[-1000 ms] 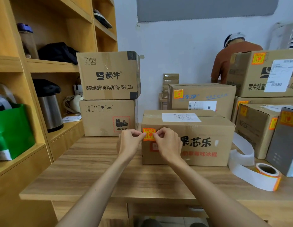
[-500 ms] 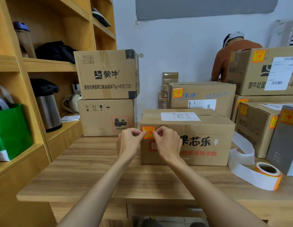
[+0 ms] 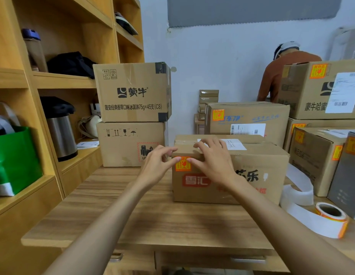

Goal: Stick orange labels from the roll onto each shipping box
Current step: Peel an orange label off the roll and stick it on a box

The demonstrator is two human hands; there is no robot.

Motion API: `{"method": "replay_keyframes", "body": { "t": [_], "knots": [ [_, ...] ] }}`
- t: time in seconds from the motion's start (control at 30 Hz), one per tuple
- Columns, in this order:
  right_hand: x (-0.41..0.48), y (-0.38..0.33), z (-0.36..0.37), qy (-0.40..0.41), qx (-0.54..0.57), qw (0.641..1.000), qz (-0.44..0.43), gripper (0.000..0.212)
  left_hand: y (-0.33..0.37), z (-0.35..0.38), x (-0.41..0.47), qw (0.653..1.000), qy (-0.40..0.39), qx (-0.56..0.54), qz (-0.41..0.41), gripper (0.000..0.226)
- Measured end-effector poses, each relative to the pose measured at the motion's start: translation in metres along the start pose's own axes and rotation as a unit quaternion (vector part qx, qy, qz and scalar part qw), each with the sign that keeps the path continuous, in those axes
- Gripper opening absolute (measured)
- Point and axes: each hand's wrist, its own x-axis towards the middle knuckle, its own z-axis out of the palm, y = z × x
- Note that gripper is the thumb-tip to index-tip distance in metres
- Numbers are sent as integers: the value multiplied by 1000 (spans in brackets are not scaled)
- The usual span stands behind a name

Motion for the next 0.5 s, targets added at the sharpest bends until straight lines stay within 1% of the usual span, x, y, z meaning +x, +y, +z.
{"method": "replay_keyframes", "body": {
  "t": [0.07,0.13,0.2,0.3,0.4,0.5],
  "knots": [
    [2,2,4,-27,20,999,3,45,-4,1,2,1000,9,-16,5,30],
    [2,3,7,-19,40,999,9,41,-8,2,4,999,9,-41,4,26],
    [2,2,9,-6,53,998,14,37,-9,3,7,998,8,-55,0,26],
    [0,2,10,-9,49,999,11,39,-9,2,7,998,2,-59,-4,26],
    [-4,3,9,-9,23,1000,-7,44,-10,3,2,999,-11,-27,24,33],
    [-6,1,11,2,11,1000,-9,41,-10,8,0,999,-4,-18,34,34]
  ]
}}
